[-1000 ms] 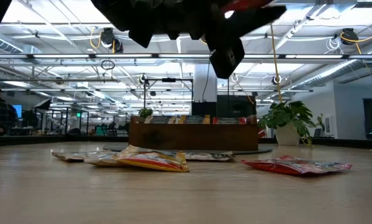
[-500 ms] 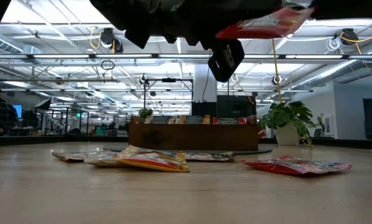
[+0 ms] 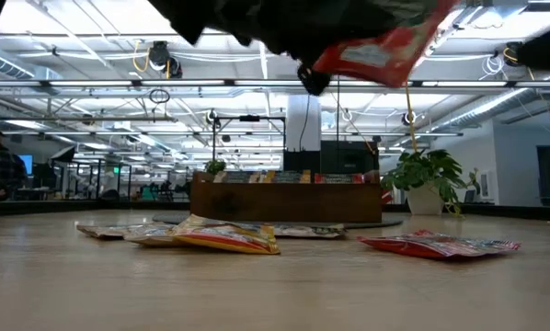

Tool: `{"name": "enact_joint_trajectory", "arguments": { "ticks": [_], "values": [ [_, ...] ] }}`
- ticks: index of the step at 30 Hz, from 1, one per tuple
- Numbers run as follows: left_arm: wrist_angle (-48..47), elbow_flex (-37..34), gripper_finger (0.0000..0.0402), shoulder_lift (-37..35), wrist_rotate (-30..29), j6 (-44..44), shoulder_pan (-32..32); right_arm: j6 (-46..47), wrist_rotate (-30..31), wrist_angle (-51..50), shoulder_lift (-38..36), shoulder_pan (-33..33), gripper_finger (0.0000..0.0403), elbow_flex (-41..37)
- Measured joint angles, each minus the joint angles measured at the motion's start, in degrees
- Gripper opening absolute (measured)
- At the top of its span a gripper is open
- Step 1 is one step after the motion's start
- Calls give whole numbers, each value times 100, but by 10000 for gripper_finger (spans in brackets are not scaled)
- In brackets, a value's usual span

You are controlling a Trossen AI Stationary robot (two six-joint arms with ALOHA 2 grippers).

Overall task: Pick & Place Tea
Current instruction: Put the red tea bag into the right section of the wooden organizer

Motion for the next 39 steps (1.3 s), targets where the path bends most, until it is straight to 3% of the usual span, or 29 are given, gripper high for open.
{"name": "enact_joint_trajectory", "arguments": {
  "ticks": [4,9,12,14,17,20,31,39],
  "values": [
    [-345,2,3,-364,-810,573,-90,1332,-114,-396,-856,-26,8,-57],
    [-792,2,3,-670,-1227,991,-311,2746,-1467,-548,-2663,-319,9,-789],
    [-934,2,5,-711,-1595,1127,-423,2413,-2719,708,-3624,-781,10,-1582],
    [-1097,2,5,-708,-1928,1146,-471,1675,-3573,2226,-4022,-1124,15,-2189],
    [-1213,0,3,-701,-2451,1012,-531,700,-5027,4831,-4397,-1547,29,-2973],
    [-1328,0,5,-703,-2939,761,-598,596,-5995,6017,-4542,-1851,48,-3382],
    [-1210,0,5,-703,-3961,541,-805,1482,-6126,5946,-4175,-2479,165,-3412],
    [-1007,0,5,-703,-3997,316,-726,1490,-6133,6118,-3794,-2612,189,-3339]
  ]
}}
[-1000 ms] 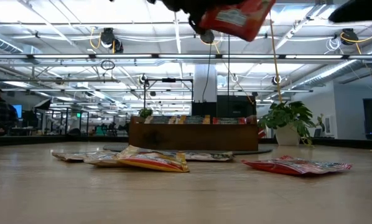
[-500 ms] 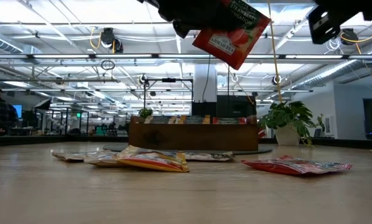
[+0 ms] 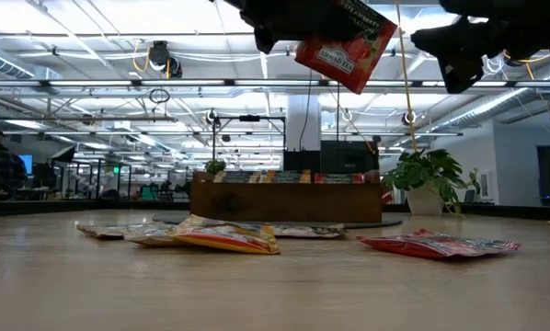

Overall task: Pick & Place Tea
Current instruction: Put the red tea bag into the right section of the wooden organizer

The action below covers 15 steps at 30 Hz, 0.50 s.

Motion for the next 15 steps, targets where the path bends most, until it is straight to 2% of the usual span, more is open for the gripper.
{"name": "enact_joint_trajectory", "arguments": {
  "ticks": [15],
  "values": [
    [-80,0,3,5,-3,-71,-32,-303,2,0,607,-410,188,527]
  ]
}}
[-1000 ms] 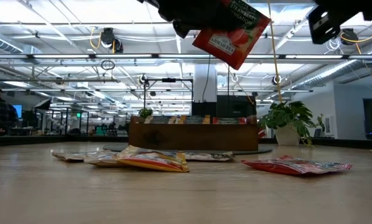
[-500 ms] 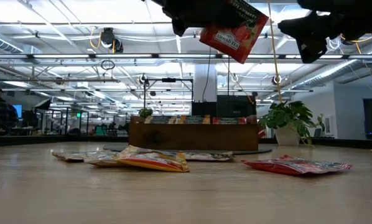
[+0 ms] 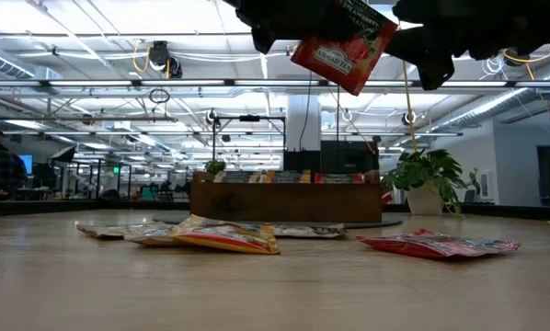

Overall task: Pick & Place Tea
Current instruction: Put the red tea bag into the right section of the wooden organizer

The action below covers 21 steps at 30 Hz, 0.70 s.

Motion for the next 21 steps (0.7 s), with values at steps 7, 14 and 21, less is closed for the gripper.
{"name": "enact_joint_trajectory", "arguments": {
  "ticks": [7,14,21],
  "values": [
    [8,0,3,1,-2,-3,53,5,-179,-9,350,-138,175,131],
    [29,0,3,21,70,-60,187,-2,-327,293,500,-328,154,131],
    [4,-4,4,69,121,-73,215,-15,-588,161,501,-477,97,131]
  ]
}}
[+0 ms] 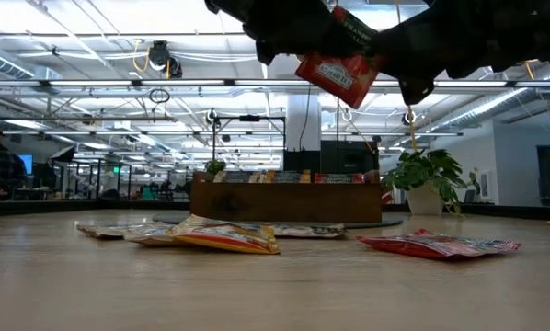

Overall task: Pick & Place Tea
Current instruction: Put the red tea bag into the right section of the wooden organizer

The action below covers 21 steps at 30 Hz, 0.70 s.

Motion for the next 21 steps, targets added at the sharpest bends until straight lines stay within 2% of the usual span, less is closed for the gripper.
{"name": "enact_joint_trajectory", "arguments": {
  "ticks": [4,6,15,21],
  "values": [
    [-25,0,3,0,18,-4,1,-12,-293,-109,0,-78,29,0],
    [-21,0,4,0,19,-7,-1,-144,-313,-91,0,-78,8,0],
    [-67,0,6,-2,143,-33,13,-198,-166,-92,0,-71,1,0],
    [-330,5,55,-35,400,-31,-75,-199,-190,-76,0,-65,0,0]
  ]
}}
